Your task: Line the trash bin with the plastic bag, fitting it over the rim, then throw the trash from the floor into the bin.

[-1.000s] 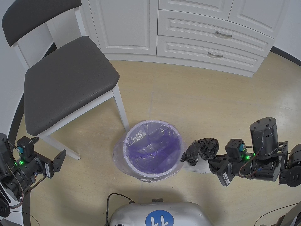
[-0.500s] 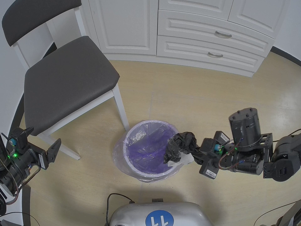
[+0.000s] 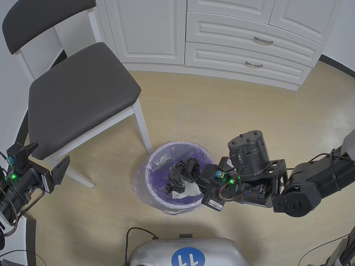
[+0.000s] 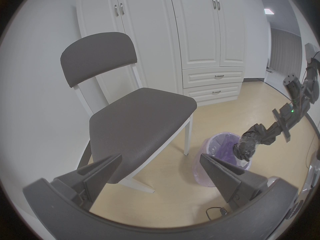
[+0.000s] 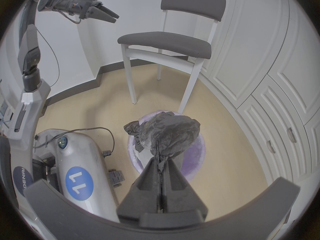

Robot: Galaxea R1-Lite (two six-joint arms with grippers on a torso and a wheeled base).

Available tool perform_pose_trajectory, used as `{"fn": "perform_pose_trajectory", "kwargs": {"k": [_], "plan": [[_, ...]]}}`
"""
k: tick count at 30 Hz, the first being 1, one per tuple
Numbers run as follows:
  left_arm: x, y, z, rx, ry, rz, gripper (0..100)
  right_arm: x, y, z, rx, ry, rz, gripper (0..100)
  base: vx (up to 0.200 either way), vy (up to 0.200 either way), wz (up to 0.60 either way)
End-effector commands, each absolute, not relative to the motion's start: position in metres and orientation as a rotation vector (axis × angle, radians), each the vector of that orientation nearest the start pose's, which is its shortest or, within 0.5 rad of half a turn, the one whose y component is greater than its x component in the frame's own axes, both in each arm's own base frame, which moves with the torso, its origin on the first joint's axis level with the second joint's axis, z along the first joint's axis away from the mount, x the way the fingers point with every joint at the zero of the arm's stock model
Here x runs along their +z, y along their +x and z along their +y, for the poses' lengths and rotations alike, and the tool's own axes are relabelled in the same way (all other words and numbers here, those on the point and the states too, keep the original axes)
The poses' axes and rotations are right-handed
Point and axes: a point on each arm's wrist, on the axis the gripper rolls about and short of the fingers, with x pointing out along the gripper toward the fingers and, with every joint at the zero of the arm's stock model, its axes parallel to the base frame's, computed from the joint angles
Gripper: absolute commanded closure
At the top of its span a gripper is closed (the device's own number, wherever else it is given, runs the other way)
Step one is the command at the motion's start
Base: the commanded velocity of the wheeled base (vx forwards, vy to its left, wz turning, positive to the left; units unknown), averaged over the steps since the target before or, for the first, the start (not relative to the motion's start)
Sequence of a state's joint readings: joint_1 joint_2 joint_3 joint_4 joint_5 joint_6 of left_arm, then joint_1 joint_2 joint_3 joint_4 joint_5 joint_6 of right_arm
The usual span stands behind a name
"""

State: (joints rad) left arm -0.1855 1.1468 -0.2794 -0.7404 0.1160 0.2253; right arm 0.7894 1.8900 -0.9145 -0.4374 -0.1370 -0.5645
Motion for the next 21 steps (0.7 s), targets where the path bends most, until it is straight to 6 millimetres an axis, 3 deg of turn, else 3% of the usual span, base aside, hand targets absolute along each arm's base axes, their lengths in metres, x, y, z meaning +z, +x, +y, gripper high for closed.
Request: {"fn": "perform_pose_trajectory", "kwargs": {"k": [1,7,21], "plan": [[0.18,0.147,-0.021,-0.075,0.237,0.102,0,0.106,0.263,0.262,0.765,-0.769,0.302,100,0.0,0.0,0.0],[0.182,0.148,-0.017,-0.071,0.232,0.095,0,0.095,0.281,0.277,0.736,-0.711,0.281,100,0.0,0.0,0.0],[0.181,0.15,-0.012,-0.067,0.23,0.102,0,0.071,0.303,0.262,0.676,-0.705,0.364,100,0.0,0.0,0.0]]}}
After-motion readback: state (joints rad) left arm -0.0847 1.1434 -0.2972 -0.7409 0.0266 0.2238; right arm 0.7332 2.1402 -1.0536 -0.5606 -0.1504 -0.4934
